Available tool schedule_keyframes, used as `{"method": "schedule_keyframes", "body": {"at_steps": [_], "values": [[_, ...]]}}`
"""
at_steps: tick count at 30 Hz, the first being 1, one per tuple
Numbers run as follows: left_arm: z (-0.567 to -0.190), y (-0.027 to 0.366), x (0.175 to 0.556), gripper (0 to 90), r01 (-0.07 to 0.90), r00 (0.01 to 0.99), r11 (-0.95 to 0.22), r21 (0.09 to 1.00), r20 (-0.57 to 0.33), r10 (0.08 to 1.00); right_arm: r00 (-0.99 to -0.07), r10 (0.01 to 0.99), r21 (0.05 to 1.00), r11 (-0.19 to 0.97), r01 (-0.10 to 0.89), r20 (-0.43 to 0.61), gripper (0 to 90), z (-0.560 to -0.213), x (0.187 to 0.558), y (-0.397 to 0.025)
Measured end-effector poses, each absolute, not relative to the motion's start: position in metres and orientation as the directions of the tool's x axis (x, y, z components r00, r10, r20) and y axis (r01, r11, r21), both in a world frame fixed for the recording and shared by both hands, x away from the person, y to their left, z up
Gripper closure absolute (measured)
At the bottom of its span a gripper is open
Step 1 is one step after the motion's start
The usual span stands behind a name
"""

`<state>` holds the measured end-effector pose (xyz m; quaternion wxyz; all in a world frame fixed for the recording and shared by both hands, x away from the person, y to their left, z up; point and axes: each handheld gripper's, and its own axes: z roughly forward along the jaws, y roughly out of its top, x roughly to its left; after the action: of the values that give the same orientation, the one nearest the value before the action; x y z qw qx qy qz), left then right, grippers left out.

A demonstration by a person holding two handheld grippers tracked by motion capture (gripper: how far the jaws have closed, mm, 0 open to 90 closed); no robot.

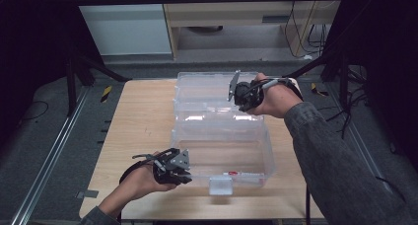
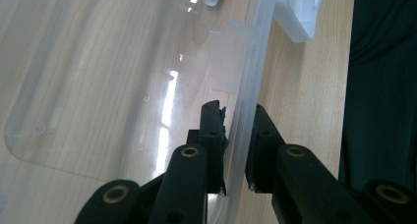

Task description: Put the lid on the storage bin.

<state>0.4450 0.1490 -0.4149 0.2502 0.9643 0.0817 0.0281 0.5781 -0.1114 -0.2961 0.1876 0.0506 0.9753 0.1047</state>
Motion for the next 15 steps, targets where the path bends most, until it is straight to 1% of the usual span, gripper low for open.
{"method": "schedule_keyframes", "body": {"at_steps": [1,4,6,7,8,9,10,15], "values": [[-0.4149,0.1490,0.4450,78.5,0.143,0.985,-0.861,0.487,0.013,0.172,-0.924,0.138,0.223,0.973,0.059,-0.355,82.7,-0.2961,0.5781,-0.1114],[-0.4147,0.1489,0.4480,72.2,0.172,0.980,-0.857,0.486,0.002,0.197,-0.928,0.143,0.225,0.972,0.067,-0.343,83.0,-0.2956,0.5796,-0.1125],[-0.4148,0.1489,0.4487,70.9,0.180,0.979,-0.855,0.486,-0.007,0.202,-0.928,0.141,0.227,0.972,0.063,-0.344,83.1,-0.2956,0.5799,-0.1125],[-0.4152,0.1487,0.4490,71.6,0.180,0.980,-0.854,0.488,-0.013,0.199,-0.929,0.140,0.222,0.973,0.065,-0.344,83.2,-0.2952,0.5798,-0.1120],[-0.4152,0.1481,0.4491,77.3,0.175,0.983,-0.855,0.487,-0.032,0.183,-0.929,0.136,0.220,0.974,0.061,-0.345,83.3,-0.2953,0.5800,-0.1111],[-0.4152,0.1481,0.4491,79.2,0.175,0.983,-0.855,0.487,-0.032,0.183,-0.929,0.136,0.220,0.974,0.061,-0.345,83.3,-0.2953,0.5800,-0.1111],[-0.4145,0.1470,0.4479,79.8,0.158,0.985,-0.864,0.479,-0.015,0.172,-0.929,0.134,0.213,0.975,0.061,-0.346,83.4,-0.2949,0.5797,-0.1102],[-0.4144,0.1460,0.4492,80.6,0.149,0.987,-0.867,0.475,-0.016,0.161,-0.929,0.132,0.211,0.976,0.060,-0.347,83.6,-0.2950,0.5794,-0.1094]]}}
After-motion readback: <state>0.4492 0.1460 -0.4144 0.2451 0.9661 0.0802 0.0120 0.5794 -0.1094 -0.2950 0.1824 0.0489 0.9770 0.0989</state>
